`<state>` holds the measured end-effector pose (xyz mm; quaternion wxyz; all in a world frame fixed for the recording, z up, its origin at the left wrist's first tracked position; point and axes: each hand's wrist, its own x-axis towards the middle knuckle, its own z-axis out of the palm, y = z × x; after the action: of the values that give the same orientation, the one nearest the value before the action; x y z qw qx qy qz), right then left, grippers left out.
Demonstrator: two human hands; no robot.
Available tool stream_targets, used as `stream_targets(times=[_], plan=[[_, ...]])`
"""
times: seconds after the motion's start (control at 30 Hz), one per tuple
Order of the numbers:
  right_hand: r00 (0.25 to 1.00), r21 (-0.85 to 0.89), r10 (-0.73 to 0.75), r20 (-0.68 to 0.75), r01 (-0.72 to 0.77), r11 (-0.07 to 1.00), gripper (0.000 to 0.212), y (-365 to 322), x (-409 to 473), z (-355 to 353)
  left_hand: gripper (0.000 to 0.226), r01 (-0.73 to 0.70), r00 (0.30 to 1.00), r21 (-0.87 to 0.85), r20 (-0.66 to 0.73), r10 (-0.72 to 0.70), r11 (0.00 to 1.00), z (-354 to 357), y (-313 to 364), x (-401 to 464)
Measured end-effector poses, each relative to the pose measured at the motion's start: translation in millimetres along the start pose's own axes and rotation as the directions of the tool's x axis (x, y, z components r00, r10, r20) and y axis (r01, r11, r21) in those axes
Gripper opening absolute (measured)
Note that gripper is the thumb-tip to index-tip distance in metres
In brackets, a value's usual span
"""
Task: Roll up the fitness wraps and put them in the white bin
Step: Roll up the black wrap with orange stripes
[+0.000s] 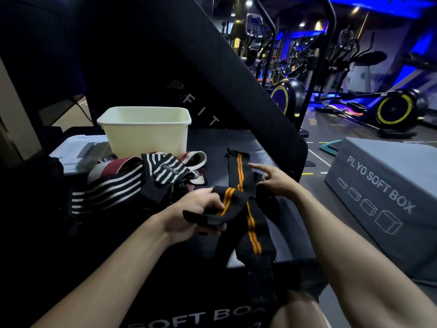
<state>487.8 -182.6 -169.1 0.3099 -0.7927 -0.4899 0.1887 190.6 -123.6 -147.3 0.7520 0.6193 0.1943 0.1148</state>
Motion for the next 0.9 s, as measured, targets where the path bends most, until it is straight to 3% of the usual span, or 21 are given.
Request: stream_targets(times=[0.1,0.17,0.27,0.33,0.4,0.5,0.6,0.67,0.73,0.77,0.87,0.9], plan=[[0.996,-0.050,-0.058,0.061,0.061,0.997,0.029,-12.0,-1.3,1.4,0.014,0.094,0.996,-0.080,-0.003,-0.095,0.992,-0.4,6.2,0.5],[0.995,-0.104,-0.100,-0.009,0.099,0.990,0.007,-19.9,-3.5,5.2,0.019,0.183,0.982,-0.138,0.076,-0.174,0.973,-2.5,9.1,-1.3],[0.937,-0.224,-0.123,-0.327,0.050,0.973,0.020,-39.3,-3.3,0.7,0.018,0.321,0.919,-0.198,0.300,-0.254,0.926,-9.7,5.7,-0.7],[0.898,-0.288,-0.068,-0.435,-0.067,0.955,0.025,-54.2,-2.3,-6.6,0.017,0.356,0.845,-0.191,0.485,-0.227,0.915,-10.5,1.0,1.2],[0.931,-0.372,-0.028,-0.363,-0.118,0.921,0.027,-63.8,0.1,-7.0,0.032,0.378,0.785,-0.180,0.583,-0.211,0.908,-5.4,-1.2,1.6],[0.971,-0.332,-0.055,-0.234,-0.026,0.943,0.019,-63.7,1.3,3.6,0.012,0.375,0.836,-0.141,0.479,-0.269,0.916,10.6,3.0,-0.9],[0.953,-0.144,-0.033,-0.302,-0.012,0.990,0.016,-57.5,0.7,7.0,0.024,0.285,0.937,-0.077,0.232,-0.261,0.955,18.0,6.0,-4.6],[0.931,0.226,0.064,-0.360,0.021,0.974,0.014,-58.0,0.6,3.4,0.031,0.164,0.980,0.006,0.118,-0.163,0.987,21.8,7.0,-7.1],[0.921,0.574,0.167,-0.353,0.072,0.815,0.014,-65.2,0.1,-6.6,0.035,0.119,0.988,0.048,0.094,-0.123,0.992,29.4,12.1,-10.0],[0.922,0.660,0.186,-0.340,0.093,0.746,0.016,-69.7,1.4,-13.2,0.034,0.097,0.992,0.059,0.073,-0.102,0.993,32.8,15.5,-11.2],[0.922,0.791,0.192,-0.336,0.166,0.589,0.005,-83.5,14.0,-33.2,0.027,0.008,0.997,0.059,0.074,-0.012,0.998,39.3,22.9,-8.3],[0.920,0.820,0.188,-0.344,0.197,0.538,0.015,-86.9,20.5,-38.7,0.025,-0.011,0.995,0.053,0.096,0.006,0.999,40.4,24.9,-7.6]])
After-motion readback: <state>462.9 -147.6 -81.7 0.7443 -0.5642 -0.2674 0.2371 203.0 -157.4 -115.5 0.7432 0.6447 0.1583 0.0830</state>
